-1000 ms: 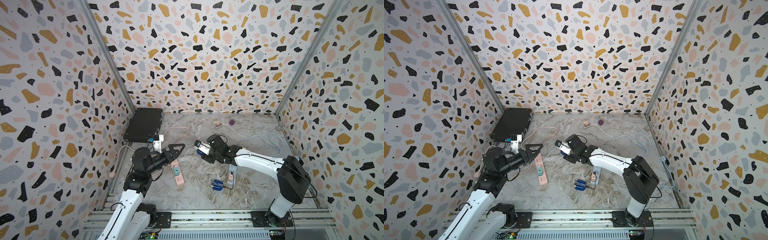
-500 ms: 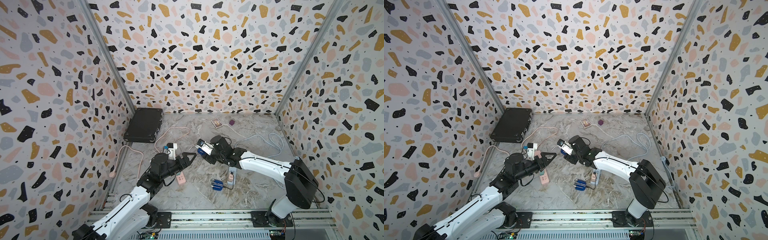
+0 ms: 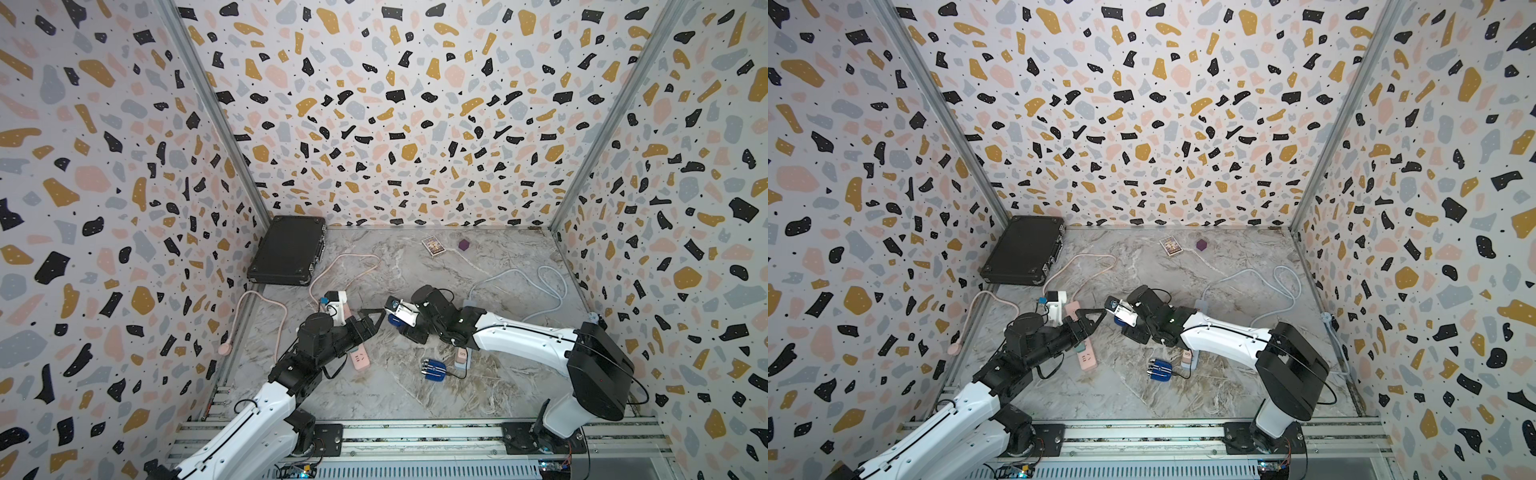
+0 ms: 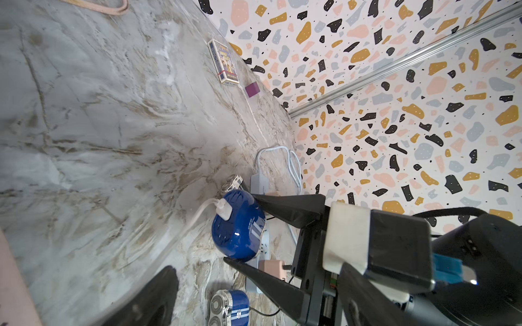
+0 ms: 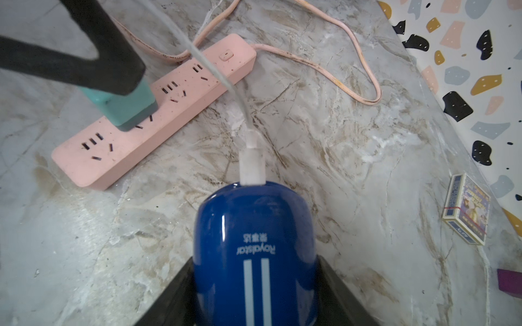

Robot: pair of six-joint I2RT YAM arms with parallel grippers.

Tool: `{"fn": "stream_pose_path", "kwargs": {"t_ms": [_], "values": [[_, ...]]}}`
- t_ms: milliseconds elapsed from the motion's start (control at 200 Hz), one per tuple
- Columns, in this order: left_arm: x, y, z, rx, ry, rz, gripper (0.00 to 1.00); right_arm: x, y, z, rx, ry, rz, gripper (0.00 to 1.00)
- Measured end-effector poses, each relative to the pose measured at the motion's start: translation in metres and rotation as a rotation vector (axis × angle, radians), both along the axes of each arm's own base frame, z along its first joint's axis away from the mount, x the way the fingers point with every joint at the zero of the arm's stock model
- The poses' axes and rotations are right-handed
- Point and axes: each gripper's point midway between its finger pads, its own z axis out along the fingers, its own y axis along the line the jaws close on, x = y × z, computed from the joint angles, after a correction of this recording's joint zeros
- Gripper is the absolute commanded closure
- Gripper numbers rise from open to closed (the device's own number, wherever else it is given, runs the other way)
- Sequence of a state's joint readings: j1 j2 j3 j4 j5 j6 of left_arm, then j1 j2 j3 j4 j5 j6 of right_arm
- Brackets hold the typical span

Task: Unplug the electric shaver
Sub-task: Remove the charging cable from the electric shaver.

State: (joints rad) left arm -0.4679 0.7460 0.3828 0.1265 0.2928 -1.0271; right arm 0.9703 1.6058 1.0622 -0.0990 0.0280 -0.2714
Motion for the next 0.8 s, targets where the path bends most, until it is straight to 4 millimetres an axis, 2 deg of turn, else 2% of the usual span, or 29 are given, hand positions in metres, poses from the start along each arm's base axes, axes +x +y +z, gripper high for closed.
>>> {"fn": "stream_pose_path", "kwargs": {"t_ms": [170,245,435,641,801], "values": [[-0.002,0.004,-0.010,0.022,0.017,0.012,0.16,-0.006,0.006,0.002,0.005,-0.009,0.010,0.59],[-0.002,0.006,-0.010,0.028,0.011,0.025,0.21,-0.011,0.010,0.003,0.014,-0.009,0.023,0.60],[-0.003,0.010,-0.010,0.029,-0.030,0.046,0.24,-0.019,0.020,0.014,0.077,-0.001,0.039,0.61],[-0.005,0.012,-0.033,0.033,-0.029,0.058,0.24,-0.020,0.026,0.028,0.144,0.005,0.039,0.61],[-0.003,0.010,-0.025,0.017,-0.067,0.060,0.24,-0.022,0.029,0.031,0.173,0.027,0.038,0.62]]}}
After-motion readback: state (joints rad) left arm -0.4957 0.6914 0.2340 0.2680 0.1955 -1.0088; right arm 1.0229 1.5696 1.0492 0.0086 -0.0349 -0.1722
